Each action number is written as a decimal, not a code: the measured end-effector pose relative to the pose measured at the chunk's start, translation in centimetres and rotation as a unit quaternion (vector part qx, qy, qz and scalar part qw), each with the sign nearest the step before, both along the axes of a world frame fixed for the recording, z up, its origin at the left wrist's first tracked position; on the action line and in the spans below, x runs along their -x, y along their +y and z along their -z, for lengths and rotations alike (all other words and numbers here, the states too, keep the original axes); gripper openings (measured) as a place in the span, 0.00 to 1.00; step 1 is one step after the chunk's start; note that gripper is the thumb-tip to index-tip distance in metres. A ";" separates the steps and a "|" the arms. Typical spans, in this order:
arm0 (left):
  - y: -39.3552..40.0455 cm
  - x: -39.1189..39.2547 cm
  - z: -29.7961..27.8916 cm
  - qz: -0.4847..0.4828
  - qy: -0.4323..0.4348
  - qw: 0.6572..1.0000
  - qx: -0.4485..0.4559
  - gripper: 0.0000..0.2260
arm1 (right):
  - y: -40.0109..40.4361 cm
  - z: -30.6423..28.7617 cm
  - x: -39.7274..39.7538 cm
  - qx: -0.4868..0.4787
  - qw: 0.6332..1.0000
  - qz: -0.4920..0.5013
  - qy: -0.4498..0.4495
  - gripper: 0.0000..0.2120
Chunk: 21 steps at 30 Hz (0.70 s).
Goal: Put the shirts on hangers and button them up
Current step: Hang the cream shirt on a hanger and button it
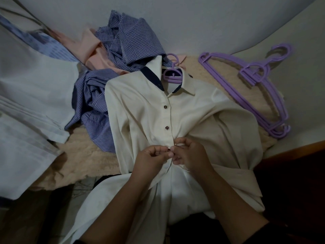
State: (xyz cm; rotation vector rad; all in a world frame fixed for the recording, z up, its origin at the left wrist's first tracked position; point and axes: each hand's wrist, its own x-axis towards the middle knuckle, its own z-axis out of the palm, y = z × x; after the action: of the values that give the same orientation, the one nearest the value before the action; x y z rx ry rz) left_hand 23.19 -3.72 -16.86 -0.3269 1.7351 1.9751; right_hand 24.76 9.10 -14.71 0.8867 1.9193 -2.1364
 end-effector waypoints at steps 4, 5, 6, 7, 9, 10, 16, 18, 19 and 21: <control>-0.8 1.2 -1.0 0.064 -0.054 0.996 -0.029 0.04 | 0.2 0.2 0.2 -0.007 0.998 -0.033 0.056 0.11; -1.0 1.8 -1.2 0.085 -0.075 0.993 -0.036 0.05 | 0.3 0.0 0.3 -0.003 0.997 -0.047 0.067 0.12; -1.1 2.2 -1.7 0.101 -0.097 0.989 -0.043 0.04 | 0.5 -0.2 0.5 -0.009 0.995 -0.064 0.077 0.12; -1.1 2.7 -1.9 0.110 -0.108 0.987 -0.038 0.04 | 0.7 -0.5 0.8 -0.017 0.993 -0.079 0.084 0.13; -1.1 3.5 -2.4 0.110 -0.077 0.991 0.007 0.02 | 1.4 -1.1 1.6 -0.046 0.989 -0.108 0.092 0.15; -1.2 3.8 -2.7 0.112 -0.035 0.991 0.062 0.01 | 1.9 -1.3 2.0 -0.084 0.984 -0.132 0.087 0.17; -3.6 4.7 -2.3 0.243 0.191 0.844 0.438 0.03 | 4.2 -2.3 3.9 -0.402 0.870 -0.287 0.006 0.11; -3.6 4.7 -2.2 0.180 0.205 0.880 0.389 0.11 | 4.0 -2.7 4.1 -0.324 0.916 -0.234 0.008 0.04; -3.5 4.8 -2.5 0.126 0.200 0.910 0.341 0.13 | 4.0 -3.1 4.4 -0.240 0.952 -0.188 0.003 0.06; -3.3 5.5 -3.9 0.020 0.199 0.943 0.266 0.11 | 4.2 -4.6 5.4 -0.048 0.992 -0.119 0.010 0.09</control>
State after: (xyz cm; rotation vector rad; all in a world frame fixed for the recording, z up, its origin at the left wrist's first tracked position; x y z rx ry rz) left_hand 17.68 -7.05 -12.96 -0.0630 2.5098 1.5845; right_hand 19.37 13.30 -10.08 0.6148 2.0369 -1.9385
